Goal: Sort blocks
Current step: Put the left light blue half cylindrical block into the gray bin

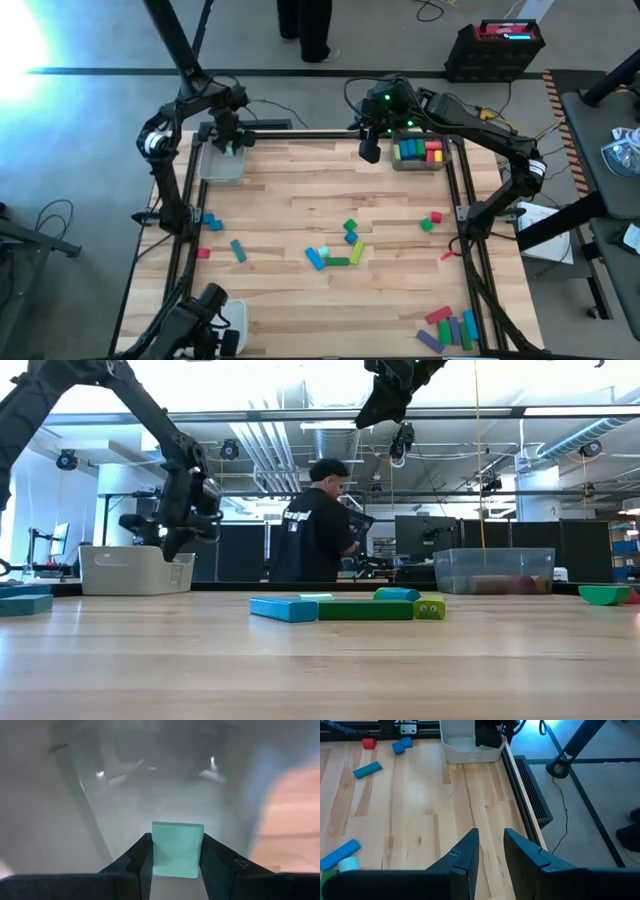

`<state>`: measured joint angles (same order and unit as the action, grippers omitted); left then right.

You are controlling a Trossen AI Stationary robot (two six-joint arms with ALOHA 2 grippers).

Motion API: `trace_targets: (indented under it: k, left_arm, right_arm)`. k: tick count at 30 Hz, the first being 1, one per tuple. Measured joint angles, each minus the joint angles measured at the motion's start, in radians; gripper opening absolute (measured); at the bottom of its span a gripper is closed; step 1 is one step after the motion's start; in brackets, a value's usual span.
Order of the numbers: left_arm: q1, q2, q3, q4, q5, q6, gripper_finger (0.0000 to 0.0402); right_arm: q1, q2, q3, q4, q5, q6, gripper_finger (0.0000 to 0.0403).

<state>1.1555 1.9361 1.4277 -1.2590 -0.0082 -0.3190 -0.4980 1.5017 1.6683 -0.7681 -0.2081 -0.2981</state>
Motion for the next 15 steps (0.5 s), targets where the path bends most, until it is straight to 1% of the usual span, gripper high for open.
trace_targets:
  k: [4,9,12,15]
  left_arm:
    - [0.014,0.063,0.026,-0.008,0.0,0.023,0.0109]
    - [0.014,0.134,0.045,-0.025,0.008,0.051,0.0109]
    - [0.021,0.151,0.053,-0.032,0.022,0.063,0.0109]
    - [0.024,0.15,0.067,-0.031,0.021,0.073,0.0123]
  right_arm:
    - [0.0,0.0,0.0,0.0,0.0,0.003,0.008]
    - [0.0,0.0,0.0,-0.009,0.0,0.028,0.0091]
    - [0.0,0.0,0.0,-0.016,0.0,0.038,0.0097]
    - [0.0,0.0,0.0,-0.015,0.0,0.038,0.0101]
